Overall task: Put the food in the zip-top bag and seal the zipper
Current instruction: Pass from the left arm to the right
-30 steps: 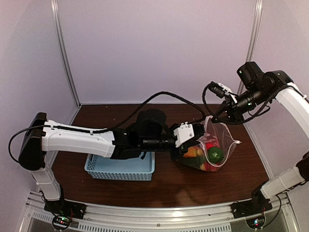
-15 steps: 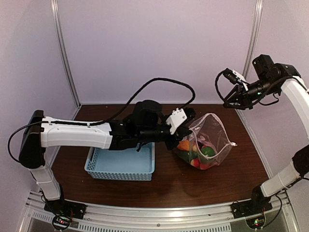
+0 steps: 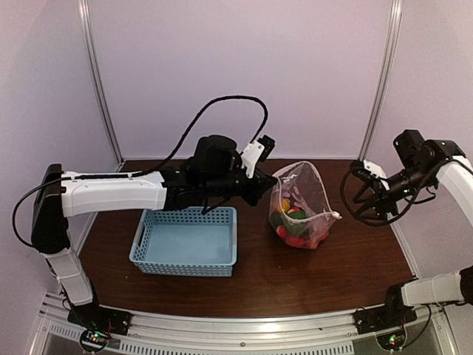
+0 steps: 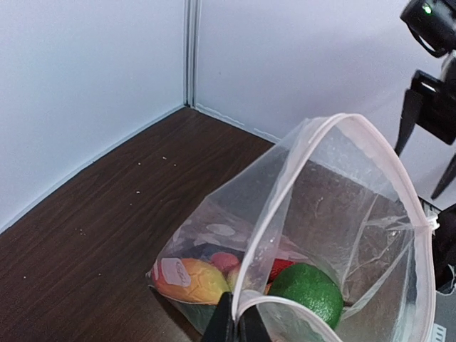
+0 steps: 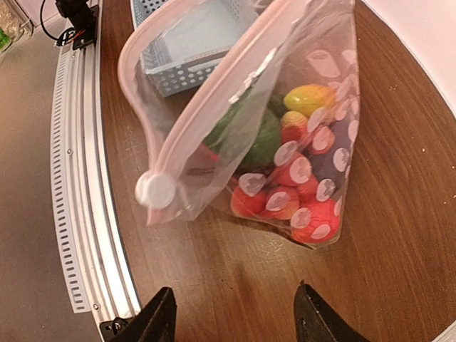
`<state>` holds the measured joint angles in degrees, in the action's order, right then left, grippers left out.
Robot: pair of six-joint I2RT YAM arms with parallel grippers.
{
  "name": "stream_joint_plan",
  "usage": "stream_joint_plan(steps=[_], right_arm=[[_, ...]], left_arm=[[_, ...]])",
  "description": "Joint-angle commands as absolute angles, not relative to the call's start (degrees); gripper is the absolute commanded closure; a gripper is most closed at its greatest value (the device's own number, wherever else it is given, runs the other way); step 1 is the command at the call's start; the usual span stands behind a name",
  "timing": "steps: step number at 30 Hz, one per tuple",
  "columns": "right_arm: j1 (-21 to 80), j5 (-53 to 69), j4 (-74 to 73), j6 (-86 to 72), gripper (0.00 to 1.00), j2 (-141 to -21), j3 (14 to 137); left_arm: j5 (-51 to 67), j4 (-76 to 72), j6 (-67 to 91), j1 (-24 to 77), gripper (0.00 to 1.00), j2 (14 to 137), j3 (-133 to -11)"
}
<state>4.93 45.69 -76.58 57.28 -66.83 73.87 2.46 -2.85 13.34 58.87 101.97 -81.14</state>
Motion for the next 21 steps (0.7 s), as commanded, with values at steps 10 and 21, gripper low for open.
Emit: stream_joint_plan(steps=[10, 21], right_arm=[[17.3, 45.4, -57.7, 42.5, 0.42, -59.4, 59.0], [24.3, 36.6, -38.8, 26.9, 0.6, -58.9, 54.9]], left_arm=[[0.9, -4.9, 21.5, 57.3, 0.98, 101.9, -82.9], [-1.1, -4.5, 21.3, 57.3, 0.98, 101.5, -82.6]])
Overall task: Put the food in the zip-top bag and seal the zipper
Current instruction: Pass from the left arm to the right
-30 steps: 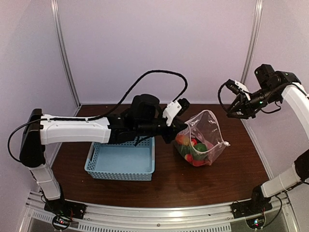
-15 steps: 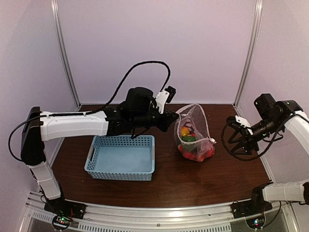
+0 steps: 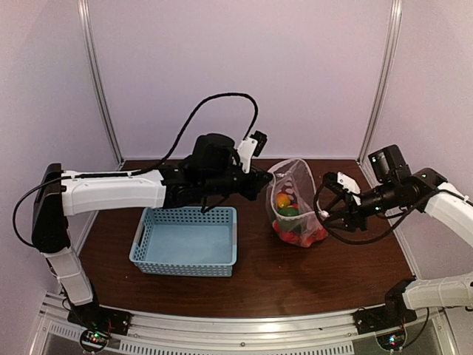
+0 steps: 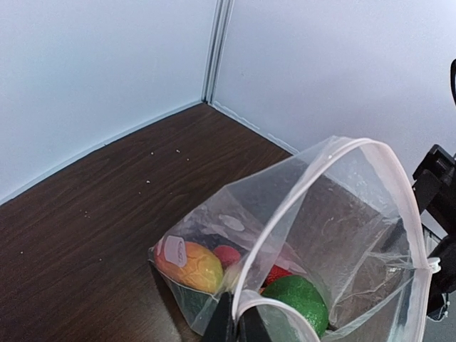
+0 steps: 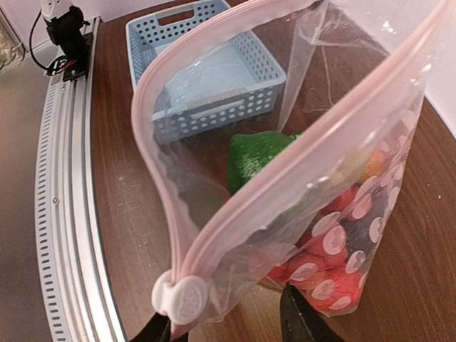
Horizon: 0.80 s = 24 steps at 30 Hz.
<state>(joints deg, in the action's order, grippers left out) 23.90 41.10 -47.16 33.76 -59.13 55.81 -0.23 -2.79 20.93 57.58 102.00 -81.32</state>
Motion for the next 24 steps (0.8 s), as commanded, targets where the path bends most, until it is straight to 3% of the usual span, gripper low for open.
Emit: stream_joint_plan(steps=[1, 5, 10, 19, 24], right_arm=[[24.3, 36.2, -38.3, 26.6, 0.64, -58.9, 54.8], [24.3, 35.6, -37.4, 25.9, 0.75, -58.7, 54.3], [24.3, 35.0, -38.9, 25.7, 0.99, -57.9, 56.7], [23.2, 26.5, -48.8, 31.4, 1.0, -59.7, 73.0], [20.1, 23.9, -53.3, 39.1, 1.0, -61.2, 77.0]], left_arm=[[-1.1, -4.6, 21.2, 57.3, 0.98, 101.5, -82.6], [-1.2, -4.6, 21.0, 57.1, 0.98, 101.4, -82.5], [-0.8, -3.9, 21.1, 56.8, 0.98, 101.3, -82.4], [0.0, 5.9, 17.7, 55.0, 0.99, 97.6, -84.9], [6.0, 10.7, 14.4, 54.4, 0.99, 94.6, -85.3]])
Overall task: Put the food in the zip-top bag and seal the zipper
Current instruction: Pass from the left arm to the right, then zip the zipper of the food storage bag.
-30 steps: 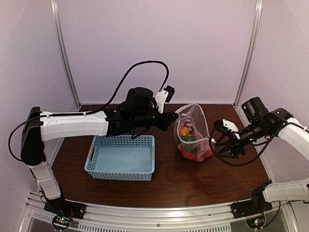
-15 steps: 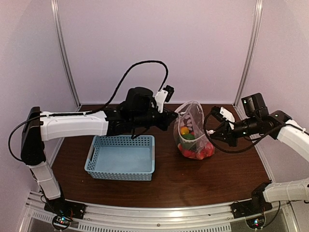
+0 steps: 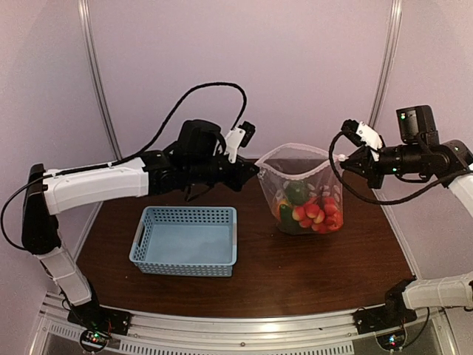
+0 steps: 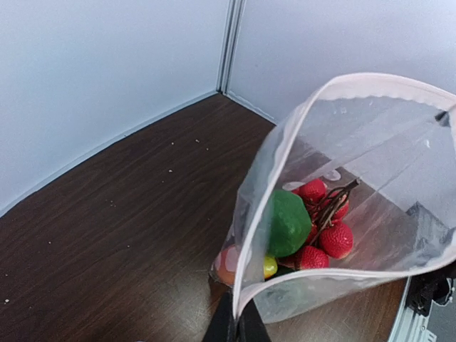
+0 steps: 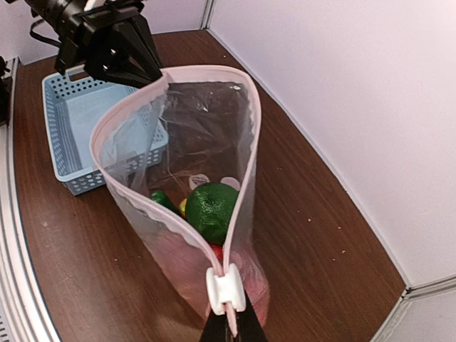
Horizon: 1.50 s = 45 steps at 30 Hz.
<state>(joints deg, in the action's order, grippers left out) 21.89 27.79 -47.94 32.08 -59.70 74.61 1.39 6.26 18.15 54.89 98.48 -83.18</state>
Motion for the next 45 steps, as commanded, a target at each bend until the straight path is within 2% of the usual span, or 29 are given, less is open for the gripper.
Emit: stream_joint_plan(steps=[1, 14, 21, 27, 29, 35, 45], right_arm=[[19.8, 24.1, -54.5, 40.5, 1.0, -61.6, 77.6], [17.4, 27.3, -69.9, 52.8, 1.0, -65.1, 87.6], [16.0, 30.2, -72.5, 53.5, 1.0, -66.1, 91.9], [14.0, 37.2, -76.4, 55.2, 1.0, -68.6, 93.2], [14.0, 39.5, -76.4, 55.2, 1.0, -69.2, 91.5], [14.1, 42.6, -80.2, 55.2, 1.0, -71.0, 94.2], [15.7, 42.5, -84.3, 54.1, 1.0, -71.3, 103.9]], left_arm=[[7.3, 11.4, 13.9, 54.4, 0.99, 94.4, -85.4], [19.9, 19.5, 9.5, 54.4, 0.98, 91.5, -84.8], [20.2, 23.0, 8.1, 54.4, 0.95, 88.7, -86.4], [19.7, 19.2, 8.1, 54.4, 0.95, 87.6, -80.8], [19.5, 16.9, 8.1, 54.4, 0.85, 87.6, -78.6], [13.6, 3.3, 4.2, 57.4, 0.4, 82.2, -73.8], [13.8, -0.5, -1.0, 62.2, 0.25, 92.9, -91.1]])
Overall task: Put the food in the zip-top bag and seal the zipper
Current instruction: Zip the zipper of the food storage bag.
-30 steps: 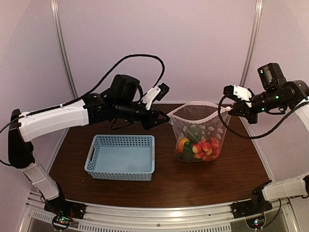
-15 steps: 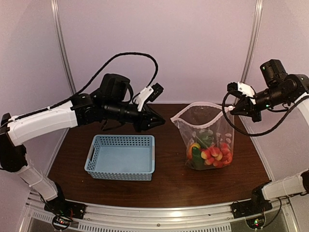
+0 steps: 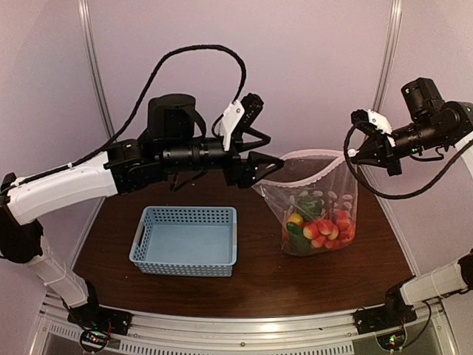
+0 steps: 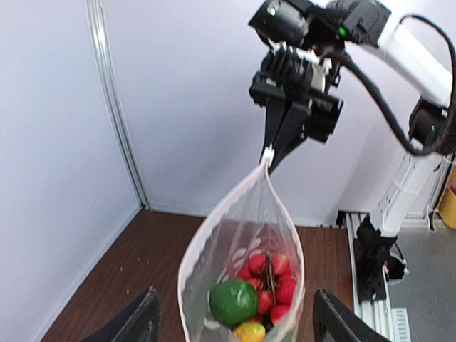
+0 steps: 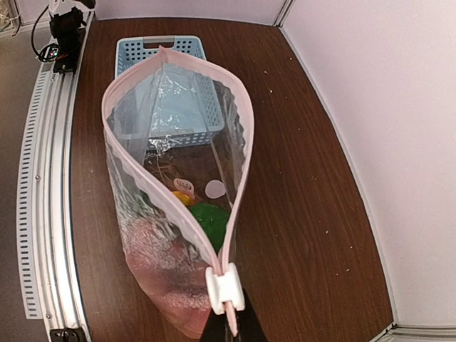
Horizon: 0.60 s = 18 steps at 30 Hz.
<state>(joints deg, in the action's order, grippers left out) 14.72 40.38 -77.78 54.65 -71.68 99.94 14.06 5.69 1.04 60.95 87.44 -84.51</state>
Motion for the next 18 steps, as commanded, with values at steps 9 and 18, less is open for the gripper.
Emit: stream_joint_plan(steps=[9, 18], right_arm=[[19.8, 41.1, -85.0, 50.3, 1.0, -73.0, 106.2], [20.6, 39.5, -82.3, 47.2, 1.0, -72.5, 101.8]], left_arm=[[14.3, 3.4, 2.0, 65.5, 0.24, 111.0, -115.3], [16.9, 5.8, 6.3, 66.0, 0.4, 115.8, -118.7]])
